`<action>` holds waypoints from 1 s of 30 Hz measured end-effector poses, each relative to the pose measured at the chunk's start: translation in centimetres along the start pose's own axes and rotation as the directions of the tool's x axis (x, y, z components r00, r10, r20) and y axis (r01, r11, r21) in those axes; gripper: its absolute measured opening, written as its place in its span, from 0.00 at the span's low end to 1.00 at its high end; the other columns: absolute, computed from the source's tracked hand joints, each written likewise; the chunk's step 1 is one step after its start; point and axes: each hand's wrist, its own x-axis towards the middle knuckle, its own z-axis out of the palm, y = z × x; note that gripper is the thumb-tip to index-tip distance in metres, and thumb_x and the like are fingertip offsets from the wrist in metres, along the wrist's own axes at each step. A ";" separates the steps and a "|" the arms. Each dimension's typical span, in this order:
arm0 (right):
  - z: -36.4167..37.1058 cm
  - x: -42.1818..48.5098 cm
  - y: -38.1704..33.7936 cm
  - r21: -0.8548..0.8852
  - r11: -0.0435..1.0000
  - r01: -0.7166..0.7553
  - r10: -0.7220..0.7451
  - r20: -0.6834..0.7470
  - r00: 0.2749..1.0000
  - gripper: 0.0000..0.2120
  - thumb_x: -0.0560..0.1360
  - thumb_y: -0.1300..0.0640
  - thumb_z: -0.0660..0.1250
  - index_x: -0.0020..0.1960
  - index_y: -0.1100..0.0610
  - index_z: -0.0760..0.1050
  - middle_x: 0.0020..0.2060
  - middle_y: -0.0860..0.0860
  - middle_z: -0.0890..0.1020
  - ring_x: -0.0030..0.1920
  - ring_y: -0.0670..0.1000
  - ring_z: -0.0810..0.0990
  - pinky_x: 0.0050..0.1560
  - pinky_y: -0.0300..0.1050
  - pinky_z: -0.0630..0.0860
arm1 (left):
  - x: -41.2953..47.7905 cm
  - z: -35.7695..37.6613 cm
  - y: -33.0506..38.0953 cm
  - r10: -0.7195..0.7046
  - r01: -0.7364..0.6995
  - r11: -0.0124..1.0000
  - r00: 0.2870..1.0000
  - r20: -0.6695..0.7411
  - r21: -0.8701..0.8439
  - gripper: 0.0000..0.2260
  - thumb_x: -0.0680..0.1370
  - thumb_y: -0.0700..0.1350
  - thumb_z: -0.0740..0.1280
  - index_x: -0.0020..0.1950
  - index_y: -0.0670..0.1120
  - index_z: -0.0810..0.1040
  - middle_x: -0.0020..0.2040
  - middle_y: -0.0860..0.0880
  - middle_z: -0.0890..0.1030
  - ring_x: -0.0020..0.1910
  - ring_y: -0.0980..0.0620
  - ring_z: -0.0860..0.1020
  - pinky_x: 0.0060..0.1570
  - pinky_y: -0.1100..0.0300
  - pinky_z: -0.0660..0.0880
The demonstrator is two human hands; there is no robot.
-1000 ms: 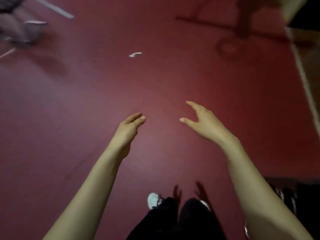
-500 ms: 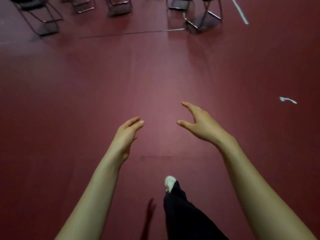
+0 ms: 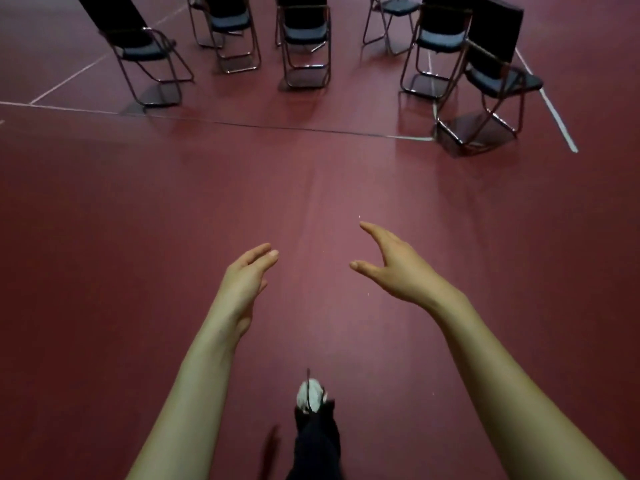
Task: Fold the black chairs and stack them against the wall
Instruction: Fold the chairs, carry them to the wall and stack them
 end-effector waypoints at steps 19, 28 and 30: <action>-16.1 50.6 12.8 0.087 0.981 -0.173 0.185 -0.167 0.968 0.33 0.77 0.50 0.66 0.76 0.54 0.57 0.75 0.51 0.62 0.75 0.49 0.59 0.71 0.39 0.55 | 49.5 22.5 26.0 0.029 -0.056 0.993 0.971 0.239 0.107 0.16 0.79 0.42 0.66 0.66 0.44 0.75 0.58 0.49 0.78 0.59 0.53 0.74 0.67 0.52 0.67; -26.2 67.7 25.0 0.131 0.931 -0.340 0.360 -0.194 0.913 0.32 0.77 0.50 0.66 0.76 0.55 0.58 0.74 0.51 0.62 0.74 0.50 0.59 0.70 0.39 0.55 | 68.7 40.6 32.9 -0.055 -0.050 0.970 0.908 0.416 0.237 0.15 0.79 0.42 0.66 0.65 0.45 0.76 0.57 0.50 0.79 0.60 0.53 0.75 0.62 0.56 0.68; -28.5 71.6 28.3 0.141 0.917 -0.372 0.395 -0.201 0.897 0.32 0.77 0.50 0.66 0.76 0.55 0.58 0.74 0.51 0.62 0.74 0.49 0.59 0.70 0.38 0.55 | 73.1 45.3 34.0 -0.080 -0.049 0.964 0.885 0.458 0.262 0.15 0.79 0.42 0.66 0.65 0.45 0.76 0.57 0.50 0.79 0.59 0.53 0.75 0.63 0.56 0.68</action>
